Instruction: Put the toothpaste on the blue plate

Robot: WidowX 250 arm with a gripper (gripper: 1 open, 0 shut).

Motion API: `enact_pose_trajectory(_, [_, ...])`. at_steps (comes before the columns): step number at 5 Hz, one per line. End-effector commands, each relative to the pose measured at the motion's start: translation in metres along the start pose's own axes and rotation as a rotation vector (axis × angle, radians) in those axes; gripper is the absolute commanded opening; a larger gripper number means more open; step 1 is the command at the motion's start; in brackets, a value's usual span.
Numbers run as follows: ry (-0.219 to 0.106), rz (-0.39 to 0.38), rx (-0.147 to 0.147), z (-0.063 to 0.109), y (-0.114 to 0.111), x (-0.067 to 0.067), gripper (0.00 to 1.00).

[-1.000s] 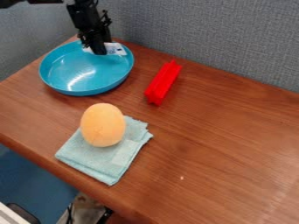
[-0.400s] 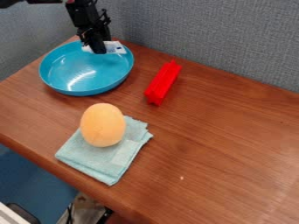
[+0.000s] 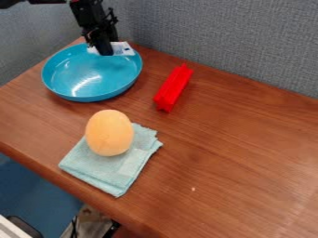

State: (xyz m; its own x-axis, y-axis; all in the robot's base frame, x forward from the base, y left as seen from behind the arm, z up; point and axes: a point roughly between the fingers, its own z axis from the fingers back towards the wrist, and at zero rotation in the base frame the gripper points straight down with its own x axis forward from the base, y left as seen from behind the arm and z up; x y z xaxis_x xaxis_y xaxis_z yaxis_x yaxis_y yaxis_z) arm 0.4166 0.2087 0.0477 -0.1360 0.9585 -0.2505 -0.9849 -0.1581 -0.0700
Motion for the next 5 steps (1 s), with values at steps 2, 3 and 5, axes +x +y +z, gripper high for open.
enact_pose_trajectory(2, [-0.042, -0.001, -0.127, 0.053, -0.01, -0.003, 0.0])
enact_pose_trajectory(3, [-0.046, 0.005, -0.125, 0.048, -0.012, -0.002, 0.0])
enact_pose_trajectory(5, [-0.06, 0.014, -0.109, 0.032, -0.011, 0.003, 0.0])
